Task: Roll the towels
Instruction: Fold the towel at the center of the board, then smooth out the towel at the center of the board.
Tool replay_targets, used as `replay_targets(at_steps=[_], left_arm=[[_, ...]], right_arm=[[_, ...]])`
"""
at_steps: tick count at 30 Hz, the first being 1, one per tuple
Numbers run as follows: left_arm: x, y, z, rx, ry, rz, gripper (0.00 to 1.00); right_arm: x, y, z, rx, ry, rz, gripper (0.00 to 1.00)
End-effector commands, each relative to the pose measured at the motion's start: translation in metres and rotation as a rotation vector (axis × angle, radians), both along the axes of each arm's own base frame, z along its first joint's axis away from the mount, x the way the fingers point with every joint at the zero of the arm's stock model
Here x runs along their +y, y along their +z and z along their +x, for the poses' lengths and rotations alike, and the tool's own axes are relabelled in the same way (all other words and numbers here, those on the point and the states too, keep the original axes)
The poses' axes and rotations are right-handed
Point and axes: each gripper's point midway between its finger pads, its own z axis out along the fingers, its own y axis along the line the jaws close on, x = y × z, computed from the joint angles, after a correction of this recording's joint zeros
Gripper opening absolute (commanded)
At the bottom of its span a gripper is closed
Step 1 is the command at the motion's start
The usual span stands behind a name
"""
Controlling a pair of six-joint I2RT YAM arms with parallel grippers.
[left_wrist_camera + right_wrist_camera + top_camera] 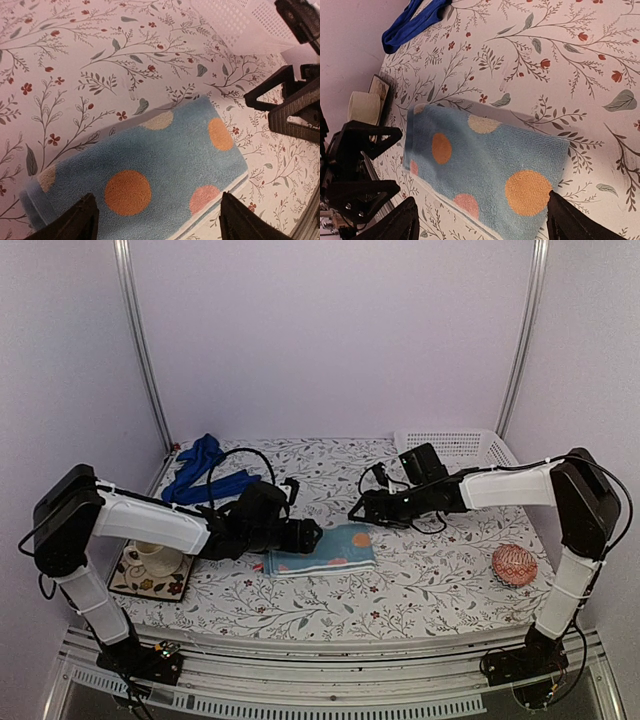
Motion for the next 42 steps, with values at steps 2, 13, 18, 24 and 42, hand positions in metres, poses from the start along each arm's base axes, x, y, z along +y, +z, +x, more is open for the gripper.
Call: replay_targets(at_steps=[2, 13, 18, 24, 42], left_arm=[[-0.001, -0.013, 0.004, 0.017, 0.011, 0.004, 0.79], [0.029, -0.046, -0.011, 0.078, 0.058, 0.066, 0.78], [0.038, -0.062, -0.015, 0.107, 0.07, 0.092, 0.78], [0.046, -0.07, -0.021, 0.123, 0.076, 0.104, 0.78], [0.042, -0.009, -0.003, -0.008, 0.057, 0.082, 0.88]], right_arm=[[-0.003, -0.018, 0.011, 0.023, -0.011, 0.024, 0.82], [0.018, -0.021, 0.012, 0.054, 0.046, 0.132, 0.72], [0.021, -0.035, 0.018, 0.08, 0.033, 0.12, 0.71], [0.019, -0.055, 0.024, 0.102, 0.001, 0.08, 0.71], [0.027, 0.004, -0.002, -0.004, 0.118, 0.126, 0.71]])
